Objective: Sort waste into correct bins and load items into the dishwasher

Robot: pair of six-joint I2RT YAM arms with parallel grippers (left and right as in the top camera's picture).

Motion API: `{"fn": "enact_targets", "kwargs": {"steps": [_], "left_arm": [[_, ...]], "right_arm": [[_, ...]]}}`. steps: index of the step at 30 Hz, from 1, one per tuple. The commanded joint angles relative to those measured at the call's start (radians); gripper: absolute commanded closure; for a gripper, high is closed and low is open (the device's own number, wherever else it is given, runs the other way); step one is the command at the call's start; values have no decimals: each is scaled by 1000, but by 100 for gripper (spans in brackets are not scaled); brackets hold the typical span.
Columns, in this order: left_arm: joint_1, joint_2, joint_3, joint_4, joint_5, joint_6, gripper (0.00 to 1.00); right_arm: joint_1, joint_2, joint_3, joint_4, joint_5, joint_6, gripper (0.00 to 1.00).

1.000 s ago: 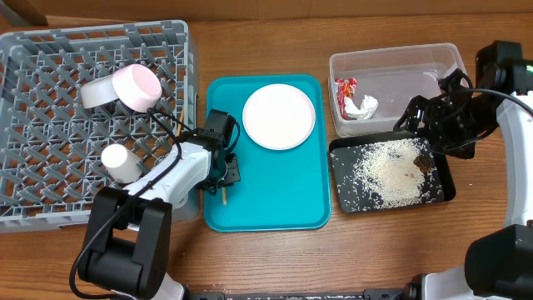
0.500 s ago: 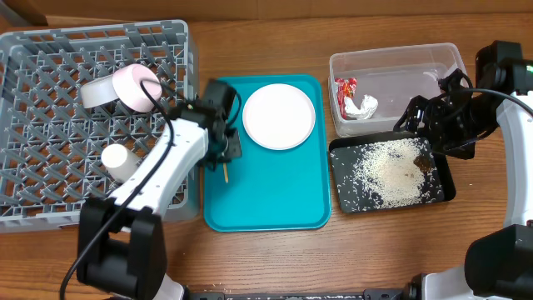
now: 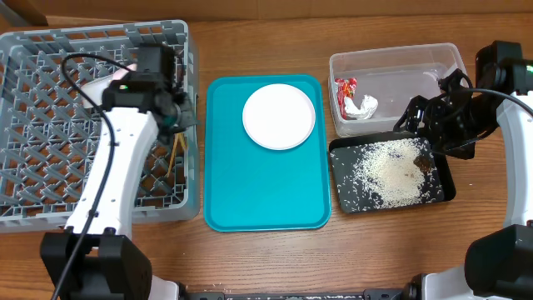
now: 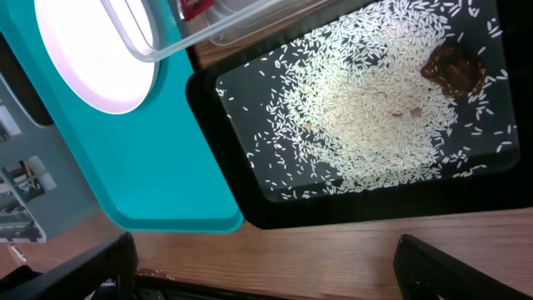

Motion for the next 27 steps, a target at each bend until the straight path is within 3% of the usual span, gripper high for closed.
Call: {"fn": "enact_targets", "kwargs": {"steps": [1, 7, 11, 17, 21, 27], "left_arm": [[16, 37, 5, 6, -14, 71, 80], [16, 63, 3, 2, -4, 74, 67], [7, 61, 22, 2, 123, 72, 68], [-79, 61, 23, -18, 172, 103, 90], [-145, 71, 18, -84, 118, 123, 96], [-161, 77, -102, -148, 84, 70, 96]], "right_arm": [[2, -31, 2, 1, 2, -1, 0], [2, -31, 2, -3, 2, -1, 0], [2, -31, 2, 0, 2, -1, 0], [2, -31, 2, 1, 3, -1, 0], [2, -31, 2, 2, 3, -1, 0], [2, -31, 2, 2, 3, -1, 0]]}}
